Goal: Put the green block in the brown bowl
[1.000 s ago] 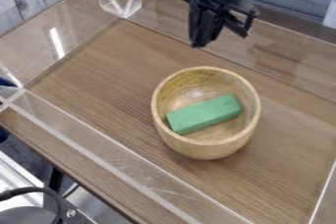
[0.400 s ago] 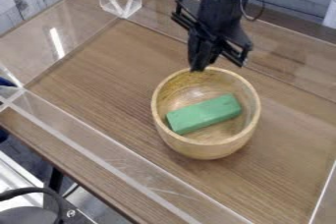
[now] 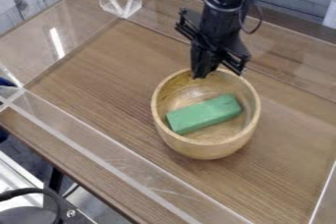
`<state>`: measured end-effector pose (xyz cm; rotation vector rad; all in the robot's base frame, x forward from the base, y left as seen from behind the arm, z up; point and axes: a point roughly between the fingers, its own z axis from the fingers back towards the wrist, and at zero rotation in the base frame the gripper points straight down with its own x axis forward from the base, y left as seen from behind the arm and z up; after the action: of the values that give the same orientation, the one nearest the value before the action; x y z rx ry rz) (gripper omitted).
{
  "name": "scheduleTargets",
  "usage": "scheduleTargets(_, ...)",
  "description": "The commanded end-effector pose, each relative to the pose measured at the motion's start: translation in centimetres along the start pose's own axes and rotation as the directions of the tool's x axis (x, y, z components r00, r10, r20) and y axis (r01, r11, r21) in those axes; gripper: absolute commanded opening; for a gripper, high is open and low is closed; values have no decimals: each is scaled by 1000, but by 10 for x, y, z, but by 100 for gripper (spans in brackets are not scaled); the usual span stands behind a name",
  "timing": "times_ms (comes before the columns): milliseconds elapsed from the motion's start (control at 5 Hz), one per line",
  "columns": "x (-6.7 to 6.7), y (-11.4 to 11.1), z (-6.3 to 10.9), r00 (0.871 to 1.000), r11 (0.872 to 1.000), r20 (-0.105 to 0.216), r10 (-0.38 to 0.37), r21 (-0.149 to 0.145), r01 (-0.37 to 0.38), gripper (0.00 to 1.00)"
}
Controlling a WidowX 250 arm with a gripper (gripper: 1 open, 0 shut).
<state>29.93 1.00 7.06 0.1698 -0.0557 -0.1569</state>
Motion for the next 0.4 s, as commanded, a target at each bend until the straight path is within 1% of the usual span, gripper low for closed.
scheduleTargets(0, 10, 7, 4, 998, 999, 49, 28, 17, -29, 0)
scheduleTargets(200, 7, 5, -5, 998, 999, 37, 44, 22, -45, 0)
